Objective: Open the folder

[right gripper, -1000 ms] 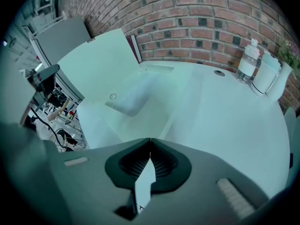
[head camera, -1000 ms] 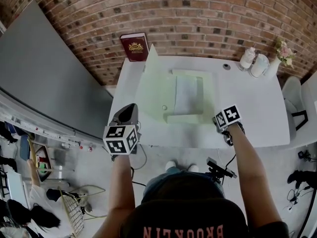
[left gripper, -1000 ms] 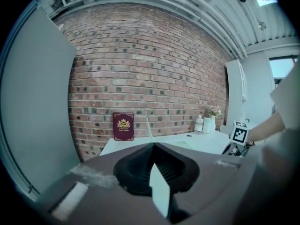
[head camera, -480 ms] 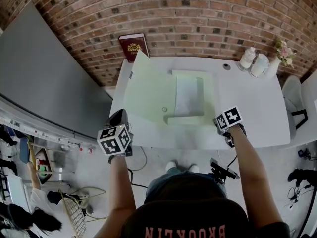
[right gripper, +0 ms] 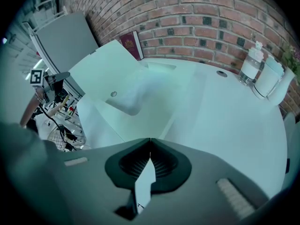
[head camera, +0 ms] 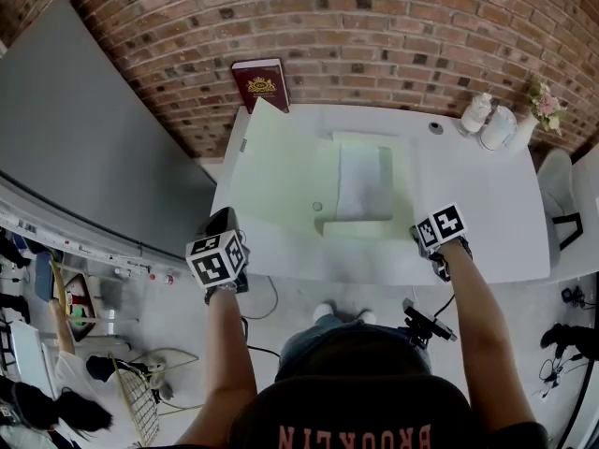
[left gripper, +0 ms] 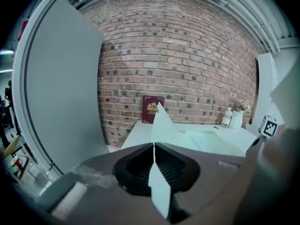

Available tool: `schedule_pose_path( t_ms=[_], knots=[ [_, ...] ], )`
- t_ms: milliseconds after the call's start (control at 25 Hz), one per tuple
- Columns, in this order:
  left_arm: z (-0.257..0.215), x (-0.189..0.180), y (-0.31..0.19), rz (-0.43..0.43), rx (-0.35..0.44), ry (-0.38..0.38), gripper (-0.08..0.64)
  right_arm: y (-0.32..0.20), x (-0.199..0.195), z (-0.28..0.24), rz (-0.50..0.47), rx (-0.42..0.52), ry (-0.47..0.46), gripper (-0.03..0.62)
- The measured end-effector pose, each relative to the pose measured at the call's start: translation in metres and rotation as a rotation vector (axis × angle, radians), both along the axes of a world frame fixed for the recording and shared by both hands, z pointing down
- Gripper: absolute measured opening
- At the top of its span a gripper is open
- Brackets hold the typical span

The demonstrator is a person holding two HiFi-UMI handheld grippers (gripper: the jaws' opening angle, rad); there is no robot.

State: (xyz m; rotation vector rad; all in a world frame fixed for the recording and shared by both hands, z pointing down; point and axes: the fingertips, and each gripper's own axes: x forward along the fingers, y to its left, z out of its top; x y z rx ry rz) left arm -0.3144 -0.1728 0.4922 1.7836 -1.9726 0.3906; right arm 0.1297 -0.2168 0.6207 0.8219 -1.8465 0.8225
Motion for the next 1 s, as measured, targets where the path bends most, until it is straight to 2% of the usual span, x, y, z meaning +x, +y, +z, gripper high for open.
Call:
schedule_pose_path(
  t_ms=[480,840,1000],
  knots=[
    [0.043,-0.04,-0.001,-0.059,-0.151,-0.144,0.072,0.002,-0.003,0.0,-0.04,-0.022,0.034,0.005],
    [0.078,-0.059,-0.005,-0.041,-0.262,-0.162,0.097,0.001,-0.003,0.0,-0.044,-0.003,0.08,0.005],
    [0.089,-0.07,-0.009,-0.029,-0.317,-0.21,0.11,0.002,-0.003,0.001,-0.046,-0.002,0.102,0.005]
  ],
)
